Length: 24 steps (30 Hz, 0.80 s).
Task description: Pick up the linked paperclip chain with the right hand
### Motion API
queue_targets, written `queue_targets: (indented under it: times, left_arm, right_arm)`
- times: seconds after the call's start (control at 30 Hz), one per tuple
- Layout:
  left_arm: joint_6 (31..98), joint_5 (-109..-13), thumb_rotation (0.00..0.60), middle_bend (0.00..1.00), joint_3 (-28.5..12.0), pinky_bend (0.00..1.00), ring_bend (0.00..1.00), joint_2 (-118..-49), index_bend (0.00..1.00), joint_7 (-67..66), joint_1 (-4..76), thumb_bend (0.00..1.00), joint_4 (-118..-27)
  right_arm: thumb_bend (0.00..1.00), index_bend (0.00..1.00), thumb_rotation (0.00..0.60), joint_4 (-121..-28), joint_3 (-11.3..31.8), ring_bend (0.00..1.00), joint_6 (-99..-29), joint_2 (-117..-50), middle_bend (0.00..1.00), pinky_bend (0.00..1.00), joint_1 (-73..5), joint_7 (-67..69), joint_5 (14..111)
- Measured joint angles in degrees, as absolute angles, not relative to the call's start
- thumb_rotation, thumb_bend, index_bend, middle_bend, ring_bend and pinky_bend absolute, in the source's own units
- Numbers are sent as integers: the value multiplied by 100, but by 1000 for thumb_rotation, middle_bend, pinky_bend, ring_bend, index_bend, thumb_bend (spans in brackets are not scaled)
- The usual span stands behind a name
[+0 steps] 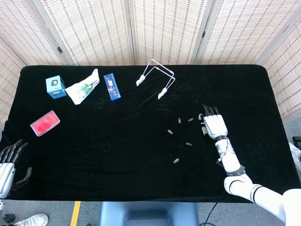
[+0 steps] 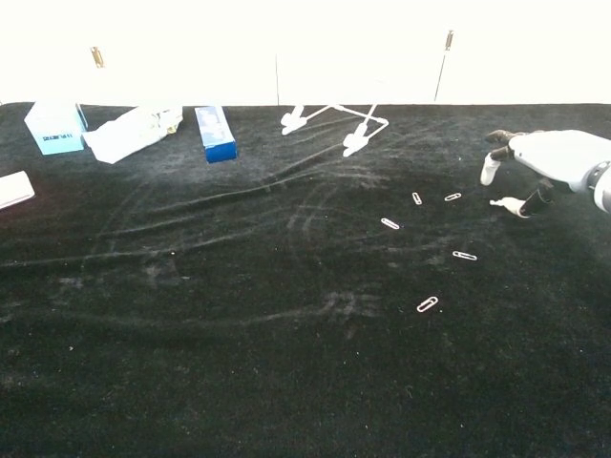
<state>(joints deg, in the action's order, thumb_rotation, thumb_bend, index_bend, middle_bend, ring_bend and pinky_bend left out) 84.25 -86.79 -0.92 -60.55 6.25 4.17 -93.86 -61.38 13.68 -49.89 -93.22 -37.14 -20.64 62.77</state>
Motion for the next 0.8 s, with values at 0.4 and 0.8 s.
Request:
queue_targets:
  times: [0.4,0.8]
  left_arm:
    - [8418,-8674,600,0,-94,0,0,-6031,0,708,419,532,-9377]
    - [8444,-8782,600,0,-68,0,0,-6007,0,912,426,521,-9323]
  right_arm:
    - [475,361,600,-5435,1244,0,-5001,-9664,0,0,-3803,-1696,6431]
    - [475,396,600,-4742,1227,0,-5089,-10090,0,0,-3853,-1349,6594]
